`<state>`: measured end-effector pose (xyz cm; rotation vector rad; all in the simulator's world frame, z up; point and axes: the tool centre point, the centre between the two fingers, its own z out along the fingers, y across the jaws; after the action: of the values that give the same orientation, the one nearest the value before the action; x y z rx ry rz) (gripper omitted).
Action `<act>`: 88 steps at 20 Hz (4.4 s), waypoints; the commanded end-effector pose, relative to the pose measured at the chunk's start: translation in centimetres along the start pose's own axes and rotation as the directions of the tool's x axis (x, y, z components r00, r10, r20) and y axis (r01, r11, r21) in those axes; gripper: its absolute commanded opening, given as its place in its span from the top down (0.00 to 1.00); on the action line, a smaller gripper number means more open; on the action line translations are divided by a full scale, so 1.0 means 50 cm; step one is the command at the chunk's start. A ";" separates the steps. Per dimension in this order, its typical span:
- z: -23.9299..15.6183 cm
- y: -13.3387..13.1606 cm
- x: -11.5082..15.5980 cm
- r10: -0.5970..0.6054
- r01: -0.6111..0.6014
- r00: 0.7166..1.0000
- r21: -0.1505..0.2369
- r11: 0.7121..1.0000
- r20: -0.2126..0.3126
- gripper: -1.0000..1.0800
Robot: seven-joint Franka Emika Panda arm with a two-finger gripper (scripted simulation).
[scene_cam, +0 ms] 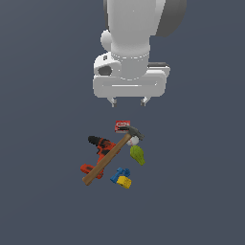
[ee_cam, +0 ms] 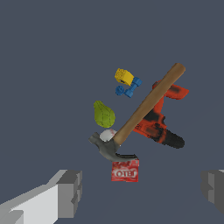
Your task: Pick up a designated object from a clutter of objects.
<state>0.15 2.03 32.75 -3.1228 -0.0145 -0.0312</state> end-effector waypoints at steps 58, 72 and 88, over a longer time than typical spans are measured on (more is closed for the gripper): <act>0.474 0.011 0.244 -0.105 0.105 0.994 -0.016 0.994 0.022 0.04; 0.560 0.012 0.239 -0.105 0.106 0.994 -0.016 0.994 0.022 0.04; 0.575 0.012 0.242 -0.105 0.106 0.994 -0.016 0.994 0.022 1.00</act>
<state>12.81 2.05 4.28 -3.1364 -0.1805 -0.0002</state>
